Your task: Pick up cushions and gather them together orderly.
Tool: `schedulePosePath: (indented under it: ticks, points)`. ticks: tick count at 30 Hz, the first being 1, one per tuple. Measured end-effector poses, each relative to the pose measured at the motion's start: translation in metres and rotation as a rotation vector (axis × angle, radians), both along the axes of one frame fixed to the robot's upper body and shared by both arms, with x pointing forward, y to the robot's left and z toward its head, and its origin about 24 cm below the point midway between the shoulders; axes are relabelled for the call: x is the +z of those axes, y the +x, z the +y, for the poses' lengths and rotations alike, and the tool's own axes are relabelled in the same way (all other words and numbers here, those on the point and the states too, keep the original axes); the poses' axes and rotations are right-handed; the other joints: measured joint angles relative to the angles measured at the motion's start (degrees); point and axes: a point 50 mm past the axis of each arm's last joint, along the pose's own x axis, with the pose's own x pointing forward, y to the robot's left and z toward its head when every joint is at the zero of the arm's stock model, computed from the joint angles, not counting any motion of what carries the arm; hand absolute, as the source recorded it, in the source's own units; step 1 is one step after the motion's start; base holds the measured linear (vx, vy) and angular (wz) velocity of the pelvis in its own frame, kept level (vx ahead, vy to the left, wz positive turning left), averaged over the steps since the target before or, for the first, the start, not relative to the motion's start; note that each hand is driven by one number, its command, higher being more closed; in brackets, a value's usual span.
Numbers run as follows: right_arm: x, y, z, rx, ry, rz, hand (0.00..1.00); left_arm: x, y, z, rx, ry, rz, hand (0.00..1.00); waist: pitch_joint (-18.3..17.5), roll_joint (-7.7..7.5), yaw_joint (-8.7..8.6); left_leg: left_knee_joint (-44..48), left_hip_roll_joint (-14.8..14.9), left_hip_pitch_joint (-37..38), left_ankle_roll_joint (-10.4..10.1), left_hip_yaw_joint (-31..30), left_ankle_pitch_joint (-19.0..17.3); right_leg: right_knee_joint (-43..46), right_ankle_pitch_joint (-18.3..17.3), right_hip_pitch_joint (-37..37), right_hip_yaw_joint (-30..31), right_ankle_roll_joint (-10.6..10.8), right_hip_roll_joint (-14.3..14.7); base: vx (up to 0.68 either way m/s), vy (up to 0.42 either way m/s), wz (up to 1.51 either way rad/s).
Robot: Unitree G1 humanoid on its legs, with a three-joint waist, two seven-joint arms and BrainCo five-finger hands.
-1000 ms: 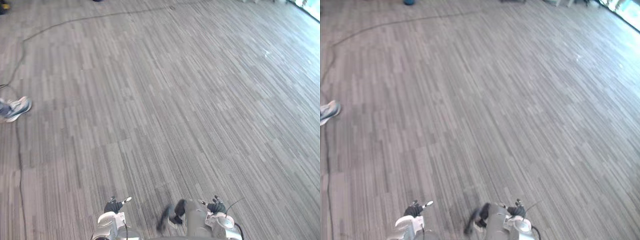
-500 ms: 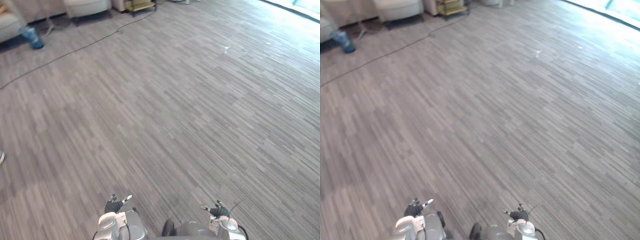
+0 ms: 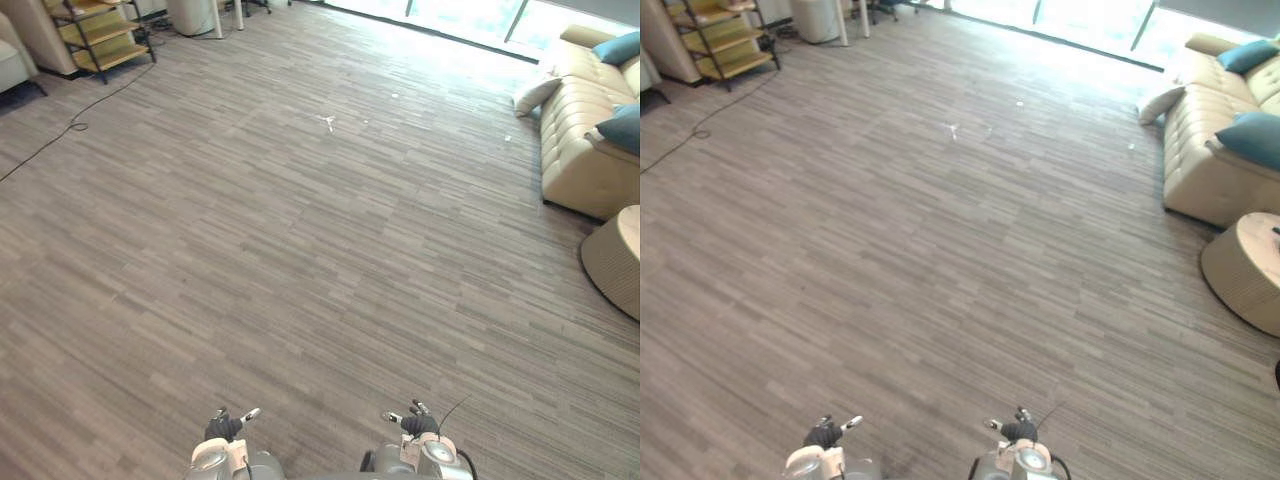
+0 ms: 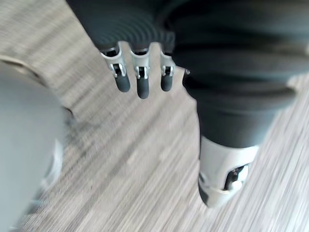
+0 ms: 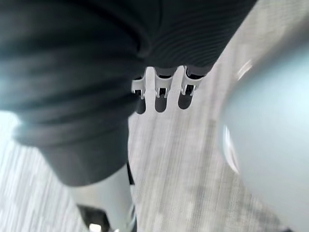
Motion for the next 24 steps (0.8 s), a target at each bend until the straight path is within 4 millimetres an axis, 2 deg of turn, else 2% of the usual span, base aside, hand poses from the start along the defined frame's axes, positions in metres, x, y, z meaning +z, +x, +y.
schedulePosePath:
  ticks: [1, 2, 3, 4, 5, 6, 7, 8, 9, 10, 11, 12, 13, 14, 15, 16, 17, 18, 20, 21, 22, 23, 24]
  points:
    - [0.001, 0.003, -0.005, 0.004, -0.014, 0.003, 0.0, 0.0, 0.0, -0.001, -0.012, 0.001, 0.004, 0.0, 0.26, 0.06, -1.51, -1.87, -0.38, 2.18, 0.0, 0.29, 0.0, -11.93, 6.1, -2.04, -1.59, -0.27, 1.98, 0.68, -0.006, 0.12]
    - [-0.002, -0.002, -0.008, -0.003, -0.015, 0.026, 0.0, -0.001, -0.003, -0.001, -0.015, 0.001, 0.011, 0.0, 0.78, -0.78, -2.13, -2.95, -1.97, 4.64, -0.01, 0.21, 0.0, -19.88, 11.15, -2.69, -1.66, -0.5, 2.78, 0.58, -0.016, 0.13]
    - [-0.002, -0.003, -0.008, -0.005, -0.016, 0.029, 0.0, -0.001, -0.002, 0.001, -0.015, 0.005, 0.006, 0.0, 1.03, -1.33, -2.2, -3.0, -2.69, 5.84, -0.1, 0.12, -0.06, -21.65, 11.93, -2.59, -1.36, -0.72, 2.67, 0.76, -0.102, 0.04]
    - [-0.001, -0.001, -0.013, -0.007, -0.025, 0.021, 0.0, -0.002, -0.004, 0.001, -0.02, 0.008, 0.018, 0.0, 1.48, -1.58, -2.73, -3.11, -3.64, 9.57, -0.85, -0.44, -0.29, -20.26, 19.02, -2.39, 1.69, -6.21, 3.29, 0.4, -0.079, -0.14]
    - [0.001, 0.002, -0.017, -0.009, -0.037, 0.013, 0.0, -0.002, -0.004, -0.002, -0.022, 0.0, 0.015, 0.0, 1.63, -0.05, -2.74, -2.98, -2.64, 10.52, -1.87, -0.21, 0.3, -17.14, 18.56, -2.88, 1.92, -6.74, 3.6, 0.77, -0.172, -0.32]
    - [0.003, 0.006, -0.021, -0.022, -0.042, -0.005, 0.0, -0.003, -0.006, -0.004, -0.016, -0.007, 0.015, 0.0, 1.38, 1.84, -2.72, 0.93, -0.69, 10.08, -5.28, -0.6, 2.22, -11.83, 14.4, -4.05, 1.92, -7.59, 4.08, 0.5, -0.146, -0.37]
    - [0.005, 0.007, -0.022, -0.032, -0.039, -0.016, 0.0, -0.003, -0.007, -0.005, -0.023, -0.007, 0.02, 0.0, 1.35, 2.96, -2.93, 7.02, 1.44, 7.9, -6.56, -1.75, 2.97, -10.52, 12.03, -3.62, 1.87, -7.66, 4.76, 0.76, -0.225, -0.32]
    - [0.006, 0.009, -0.023, -0.028, -0.043, -0.025, 0.0, -0.003, -0.007, -0.007, -0.022, -0.011, 0.02, 0.0, 1.96, 4.25, -3.19, 20.58, 5.24, 2.97, -9.07, -4.22, 5.66, -10.86, 9.8, -1.57, 1.98, -7.17, 6.72, 0.62, -0.178, -0.33]
    - [0.007, 0.01, -0.023, -0.017, -0.048, -0.024, 0.0, -0.004, -0.008, -0.007, 0.007, -0.022, 0.019, 0.0, 2.77, 5.63, -2.68, 38.61, 9.93, -4.25, -9.06, -7.22, 8.18, -12.97, 8.63, 2.15, 2.86, -7.14, 9.87, 0.72, -0.146, -0.48]
    - [0.006, 0.008, -0.022, -0.015, -0.048, -0.012, 0.0, -0.003, -0.008, -0.008, 0.048, -0.038, 0.004, 0.0, 3.27, 5.83, -2.38, 49.38, 12.59, -8.73, -8.98, -7.54, 6.96, -14.71, 7.99, 5.74, 4.0, -8.0, 11.94, 0.58, -0.074, -0.63]
    - [0.004, 0.005, -0.019, -0.005, -0.045, 0.003, 0.0, 0.0, -0.005, -0.003, 0.062, -0.028, -0.022, 0.0, 3.6, 5.28, -1.5, 55.24, 13.78, -12.38, -8.42, -7.29, 4.26, -16.71, 7.13, 10.44, 4.94, -8.38, 13.22, 0.58, -0.038, -0.6]
    - [0.002, 0.002, -0.016, 0.006, -0.039, 0.014, 0.0, 0.001, -0.004, 0.0, 0.062, -0.021, -0.031, 0.0, 3.89, 4.56, -1.1, 55.52, 13.72, -14.7, -7.49, -6.8, 2.57, -18.78, 6.57, 14.02, 5.88, -8.5, 13.63, 0.56, -0.031, -0.58]
    - [0.0, -0.001, -0.011, 0.008, -0.028, 0.024, 0.0, 0.004, -0.003, 0.002, 0.066, -0.014, -0.056, 0.0, 3.77, 3.45, -0.91, 52.29, 12.83, -18.17, -5.39, -5.38, 0.89, -21.49, 6.2, 18.25, 7.63, -7.96, 13.79, 0.63, -0.026, -0.63]
    - [-0.001, -0.002, -0.008, 0.007, -0.02, 0.033, 0.0, 0.006, 0.0, 0.004, 0.084, -0.014, -0.083, 0.0, 3.46, 2.9, -0.43, 45.02, 11.47, -22.48, -3.23, -4.3, -0.51, -24.59, 5.94, 21.8, 9.62, -7.03, 13.75, 0.49, -0.008, -0.59]
    - [-0.001, -0.002, -0.007, 0.007, -0.018, 0.031, 0.0, 0.007, 0.001, 0.005, 0.093, -0.014, -0.092, 0.0, 3.45, 2.86, -0.17, 41.91, 10.85, -23.99, -2.8, -4.43, -0.74, -25.29, 5.79, 22.89, 10.42, -6.64, 13.73, 0.5, 0.041, -0.72]
    - [-0.001, -0.001, -0.006, 0.006, -0.014, 0.025, 0.0, 0.009, 0.003, 0.004, 0.121, -0.022, -0.113, 0.0, 3.57, 2.7, 0.62, 34.08, 9.27, -27.01, -2.42, -4.74, -0.75, -26.65, 5.3, 24.95, 12.32, -5.83, 13.45, 0.51, 0.107, -0.67]
    - [-0.001, -0.002, -0.005, 0.003, -0.012, 0.027, 0.0, 0.01, 0.005, 0.003, 0.13, -0.027, -0.125, 0.0, 3.5, 2.83, 1.23, 27.97, 7.74, -28.42, -1.99, -5.16, -0.11, -27.42, 4.76, 26.27, 13.75, -5.16, 13.01, 0.62, 0.193, -0.87]
    - [-0.002, -0.005, -0.004, -0.001, -0.012, 0.034, 0.0, 0.01, 0.005, 0.001, 0.158, -0.042, -0.137, 0.0, 3.49, 2.87, 1.89, 17.4, 4.8, -30.59, -2.33, -7.58, 2.81, -28.47, 3.23, 29.1, 15.79, -3.68, 11.61, 0.51, 0.208, -0.65]
    - [-0.003, -0.008, -0.004, -0.002, -0.017, 0.043, 0.0, 0.01, 0.004, 0.001, 0.171, -0.044, -0.137, 0.0, 3.34, 3.07, 2.36, 9.16, 3.11, -30.94, -3.11, -7.86, 5.76, -29.19, 0.99, 31.67, 17.44, -1.7, 10.85, 0.41, 0.22, -0.57]
    - [-0.004, -0.009, -0.004, -0.001, -0.015, 0.048, 0.0, 0.009, 0.003, 0.001, 0.184, -0.049, -0.137, 0.0, 3.11, 3.35, 2.65, 6.67, 3.13, -31.25, -2.59, -7.77, 7.84, -28.93, -1.1, 33.54, 18.7, -0.38, 10.44, 0.56, 0.354, -0.7]
    - [-0.006, -0.012, -0.001, -0.003, -0.006, 0.059, 0.0, 0.01, 0.002, 0.004, 0.194, -0.053, -0.14, 0.0, 2.01, 1.77, 3.22, 9.6, 2.47, -31.51, -1.99, -8.06, 12.95, -28.34, -3.67, 34.39, 20.64, -0.05, 8.62, 0.75, 0.447, -0.71]
    - [-0.007, -0.015, 0.006, -0.004, 0.012, 0.066, 0.0, 0.011, 0.002, 0.008, 0.193, -0.039, -0.145, 0.0, 0.59, 0.67, 3.88, 12.27, 1.63, -32.18, -1.35, -7.36, 13.08, -26.8, -4.7, 34.2, 21.77, 0.21, 6.96, 0.67, 0.373, -0.83]
    - [-0.01, -0.021, 0.011, -0.007, 0.026, 0.082, 0.0, 0.012, 0.002, 0.011, 0.194, -0.032, -0.145, 0.0, -0.62, -1.12, 3.98, 14.78, 0.83, -32.48, 0.26, -6.77, 11.94, -21.75, -5.36, 32.11, 22.93, 0.96, 5.22, 0.68, 0.318, -0.77]
